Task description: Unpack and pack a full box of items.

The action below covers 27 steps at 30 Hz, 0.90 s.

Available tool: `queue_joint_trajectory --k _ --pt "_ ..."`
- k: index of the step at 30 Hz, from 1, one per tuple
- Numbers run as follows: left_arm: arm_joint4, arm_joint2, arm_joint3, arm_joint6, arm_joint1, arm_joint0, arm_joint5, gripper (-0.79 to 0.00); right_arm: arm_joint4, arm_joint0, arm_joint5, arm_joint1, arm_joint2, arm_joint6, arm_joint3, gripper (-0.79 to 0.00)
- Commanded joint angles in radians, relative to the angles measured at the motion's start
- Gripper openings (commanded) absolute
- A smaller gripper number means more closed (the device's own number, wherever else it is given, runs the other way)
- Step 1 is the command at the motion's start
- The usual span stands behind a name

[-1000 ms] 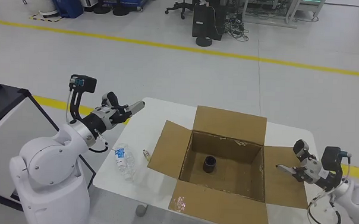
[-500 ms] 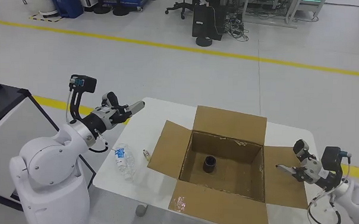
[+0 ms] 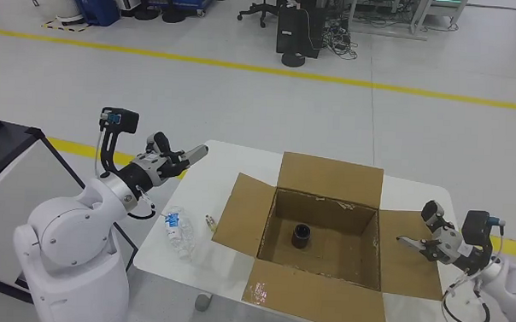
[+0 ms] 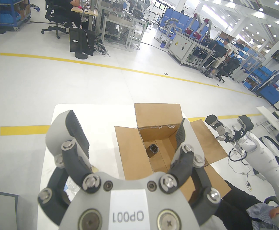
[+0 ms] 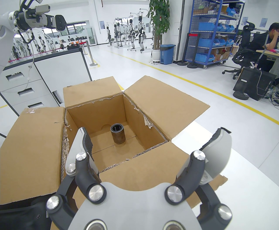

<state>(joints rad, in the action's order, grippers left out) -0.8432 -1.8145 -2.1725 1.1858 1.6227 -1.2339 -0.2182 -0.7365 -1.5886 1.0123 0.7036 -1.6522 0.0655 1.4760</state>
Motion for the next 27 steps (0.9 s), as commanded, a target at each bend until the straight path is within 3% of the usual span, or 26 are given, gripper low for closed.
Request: queue_joint_trajectory --k 1,10,16,23,27 --pt "0.0 0.0 0.0 0.0 0.0 0.0 0.0 0.0 0.0 0.0 0.0 0.0 0.0 0.0 0.0 0.0" --pt "-0.025 0.001 -0.005 -0.022 -0.002 -0.011 -0.008 0.0 0.0 0.0 0.0 0.0 0.0 0.0 0.0 0.0" --pt "-0.142 0.015 -0.073 -0.097 -0.018 -0.094 -0.013 0.0 0.0 0.0 0.0 0.0 0.0 0.0 0.0 0.0" --pt "-0.258 0.01 -0.176 -0.073 -0.036 -0.197 0.024 0.0 0.0 0.0 0.0 0.0 0.0 0.0 0.0 0.0" --pt "-0.314 0.003 -0.178 -0.105 -0.045 -0.221 0.024 0.0 0.0 0.0 0.0 0.0 0.0 0.0 0.0 0.0"
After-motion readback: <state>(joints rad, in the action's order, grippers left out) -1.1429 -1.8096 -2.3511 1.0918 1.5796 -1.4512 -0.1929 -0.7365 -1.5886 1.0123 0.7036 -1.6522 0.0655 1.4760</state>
